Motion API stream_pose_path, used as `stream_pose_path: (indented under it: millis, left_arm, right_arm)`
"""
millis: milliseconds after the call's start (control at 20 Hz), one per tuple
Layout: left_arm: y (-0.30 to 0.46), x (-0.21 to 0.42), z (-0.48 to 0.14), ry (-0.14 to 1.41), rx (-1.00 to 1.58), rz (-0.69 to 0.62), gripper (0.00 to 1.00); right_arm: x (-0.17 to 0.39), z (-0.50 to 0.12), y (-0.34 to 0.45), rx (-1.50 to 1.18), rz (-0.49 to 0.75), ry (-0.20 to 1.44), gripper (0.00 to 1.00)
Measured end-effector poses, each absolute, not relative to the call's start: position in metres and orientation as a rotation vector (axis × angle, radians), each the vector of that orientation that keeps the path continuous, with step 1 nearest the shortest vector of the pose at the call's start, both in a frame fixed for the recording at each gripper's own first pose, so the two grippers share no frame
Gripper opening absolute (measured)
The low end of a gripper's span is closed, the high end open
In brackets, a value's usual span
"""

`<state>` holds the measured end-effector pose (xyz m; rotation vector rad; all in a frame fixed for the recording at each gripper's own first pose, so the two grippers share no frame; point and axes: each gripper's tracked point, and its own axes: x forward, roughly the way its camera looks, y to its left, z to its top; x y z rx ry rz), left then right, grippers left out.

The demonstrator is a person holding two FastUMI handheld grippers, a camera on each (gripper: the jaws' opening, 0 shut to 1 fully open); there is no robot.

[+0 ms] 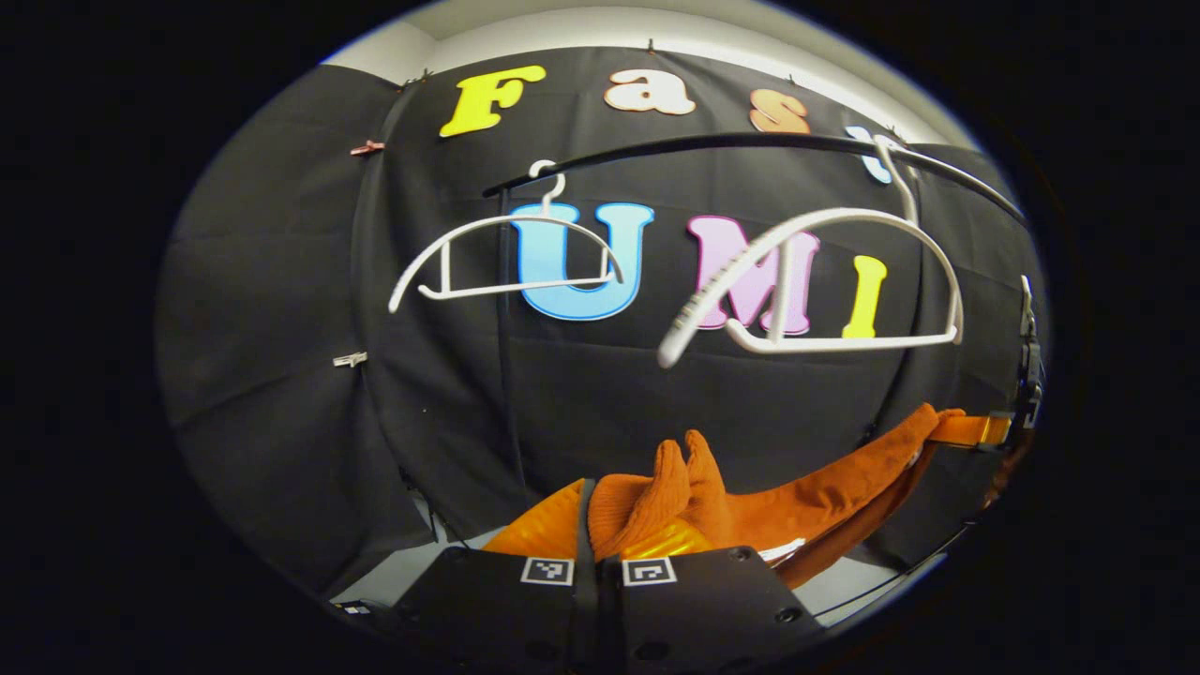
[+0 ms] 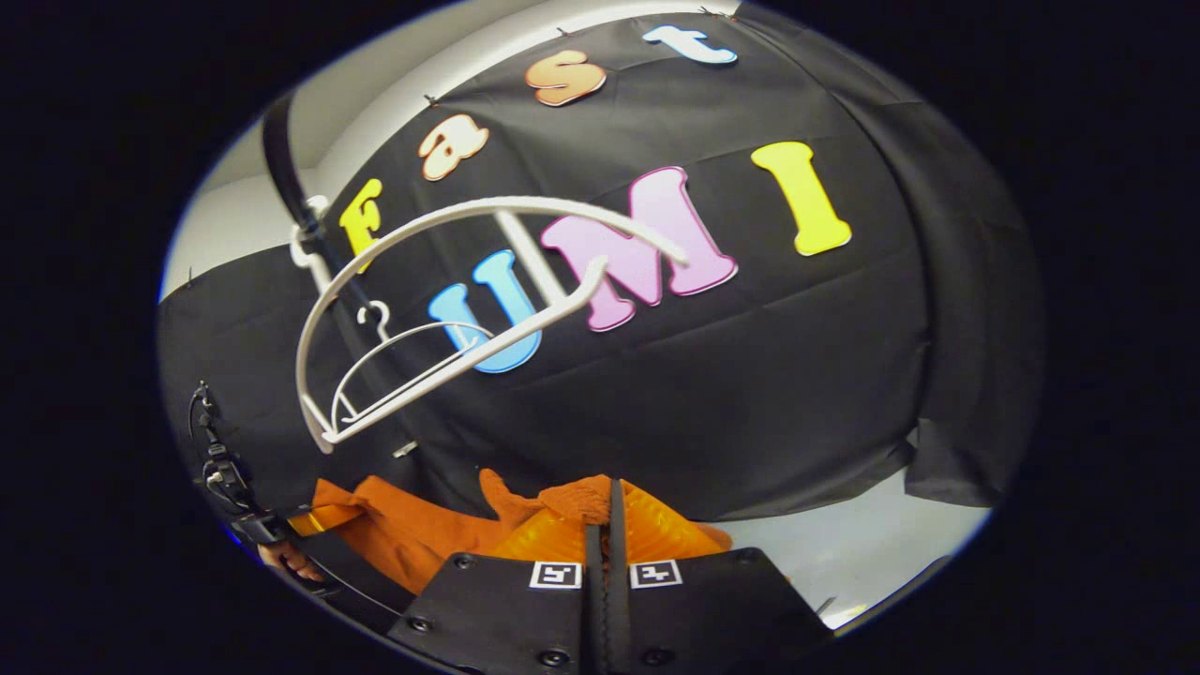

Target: Grasp the clothes on the hanger with both hands and then place them into the laundry hamper below.

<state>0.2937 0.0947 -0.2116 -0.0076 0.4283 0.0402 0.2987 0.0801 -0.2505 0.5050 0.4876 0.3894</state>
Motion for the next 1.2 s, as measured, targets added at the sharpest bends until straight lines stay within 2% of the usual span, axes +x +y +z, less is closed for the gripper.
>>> stream_pose_path:
  millis: [400,600,850,1200]
  left_arm:
    - [-0.001,0.285,-0.202,0.372,-0.034,-0.161,0.05]
    - [-0.021,0.288,-0.199,0.350,-0.072,-0.204,0.05]
    - [-0.034,0.286,-0.258,0.412,-0.079,-0.226,0.05]
    - [-0.037,0.282,-0.402,0.617,-0.070,-0.177,0.05]
  right_arm:
    - [0.263,-0.205,0.154,0.537,0.557,0.471,0.04]
    - [0.257,-0.197,0.155,0.484,0.553,0.467,0.04]
    - [0.249,-0.266,0.141,0.451,0.498,0.568,0.04]
    - [0.238,-0.415,0.114,0.368,0.372,0.798,0.05]
